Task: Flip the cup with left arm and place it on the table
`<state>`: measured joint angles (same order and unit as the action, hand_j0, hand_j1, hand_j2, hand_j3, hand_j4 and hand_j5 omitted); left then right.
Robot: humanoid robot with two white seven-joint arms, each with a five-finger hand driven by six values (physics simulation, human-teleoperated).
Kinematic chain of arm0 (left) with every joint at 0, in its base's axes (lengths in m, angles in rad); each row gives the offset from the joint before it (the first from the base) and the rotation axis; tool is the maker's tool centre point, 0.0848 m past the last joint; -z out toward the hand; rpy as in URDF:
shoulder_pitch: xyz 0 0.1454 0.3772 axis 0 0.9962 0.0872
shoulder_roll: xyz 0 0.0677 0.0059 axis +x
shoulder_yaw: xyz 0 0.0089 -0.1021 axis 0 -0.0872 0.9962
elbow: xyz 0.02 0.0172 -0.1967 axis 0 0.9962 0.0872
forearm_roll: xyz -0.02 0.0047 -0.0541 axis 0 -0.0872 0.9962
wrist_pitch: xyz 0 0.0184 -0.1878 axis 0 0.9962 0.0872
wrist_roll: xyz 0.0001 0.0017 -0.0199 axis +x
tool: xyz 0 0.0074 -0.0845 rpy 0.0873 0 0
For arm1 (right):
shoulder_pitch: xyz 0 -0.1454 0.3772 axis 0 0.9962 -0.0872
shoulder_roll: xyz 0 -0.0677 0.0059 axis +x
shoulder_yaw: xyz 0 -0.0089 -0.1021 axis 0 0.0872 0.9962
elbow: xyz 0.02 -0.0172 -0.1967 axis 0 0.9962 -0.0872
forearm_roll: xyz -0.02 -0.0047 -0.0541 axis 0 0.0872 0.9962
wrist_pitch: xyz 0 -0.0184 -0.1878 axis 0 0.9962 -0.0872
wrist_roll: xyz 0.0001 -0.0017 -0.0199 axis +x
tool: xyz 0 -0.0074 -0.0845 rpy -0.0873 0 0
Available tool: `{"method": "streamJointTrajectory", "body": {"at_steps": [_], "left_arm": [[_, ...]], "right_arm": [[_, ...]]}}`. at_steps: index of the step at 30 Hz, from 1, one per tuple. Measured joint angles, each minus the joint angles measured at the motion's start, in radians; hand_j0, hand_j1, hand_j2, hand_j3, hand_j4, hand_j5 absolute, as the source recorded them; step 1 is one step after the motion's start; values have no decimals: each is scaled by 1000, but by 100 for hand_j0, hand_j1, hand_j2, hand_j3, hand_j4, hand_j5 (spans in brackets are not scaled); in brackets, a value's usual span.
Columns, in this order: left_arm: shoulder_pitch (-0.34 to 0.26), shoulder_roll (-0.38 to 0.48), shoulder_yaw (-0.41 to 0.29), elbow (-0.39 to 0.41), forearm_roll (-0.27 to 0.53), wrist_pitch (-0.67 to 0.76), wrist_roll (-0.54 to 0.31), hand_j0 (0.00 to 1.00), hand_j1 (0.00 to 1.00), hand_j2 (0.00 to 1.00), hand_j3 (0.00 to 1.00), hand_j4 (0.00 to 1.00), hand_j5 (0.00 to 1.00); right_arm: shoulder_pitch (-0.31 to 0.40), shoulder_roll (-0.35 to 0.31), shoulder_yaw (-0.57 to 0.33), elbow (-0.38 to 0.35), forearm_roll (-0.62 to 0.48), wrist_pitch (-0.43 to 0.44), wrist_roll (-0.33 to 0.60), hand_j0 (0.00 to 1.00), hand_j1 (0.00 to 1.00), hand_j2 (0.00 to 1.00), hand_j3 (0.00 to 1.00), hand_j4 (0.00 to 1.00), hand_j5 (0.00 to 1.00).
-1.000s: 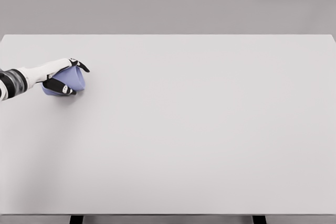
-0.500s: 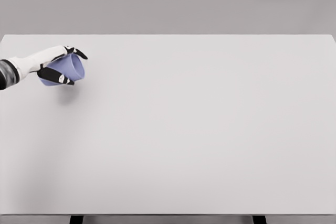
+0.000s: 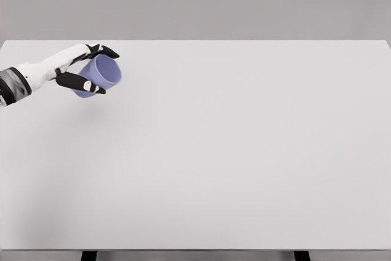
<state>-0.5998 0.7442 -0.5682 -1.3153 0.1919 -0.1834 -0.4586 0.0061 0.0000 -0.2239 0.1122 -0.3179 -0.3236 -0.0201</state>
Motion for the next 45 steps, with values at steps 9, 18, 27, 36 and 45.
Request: {"method": "streamJointTrajectory", "body": {"at_steps": [9, 18, 27, 36, 45], "left_arm": [[12, -82, 28, 7, 29, -7, 0, 73, 73, 73, 73, 73, 73], [44, -133, 39, 12, 32, -9, 0, 74, 74, 74, 74, 74, 74], [55, -158, 44, 27, 32, -52, 0, 75, 75, 75, 75, 75, 75], [75, -162, 46, 30, 32, -99, 4, 77, 77, 77, 77, 77, 77], [75, -159, 46, 36, 31, -109, 6, 100, 100, 100, 100, 100, 100]], "right_arm": [[0, 0, 0, 0, 0, 0, 0, 100, 100, 100, 100, 100, 100], [0, 0, 0, 0, 0, 0, 0, 100, 100, 100, 100, 100, 100], [0, 0, 0, 0, 0, 0, 0, 100, 100, 100, 100, 100, 100], [0, 0, 0, 0, 0, 0, 0, 100, 100, 100, 100, 100, 100], [0, 0, 0, 0, 0, 0, 0, 100, 100, 100, 100, 100, 100]]}}
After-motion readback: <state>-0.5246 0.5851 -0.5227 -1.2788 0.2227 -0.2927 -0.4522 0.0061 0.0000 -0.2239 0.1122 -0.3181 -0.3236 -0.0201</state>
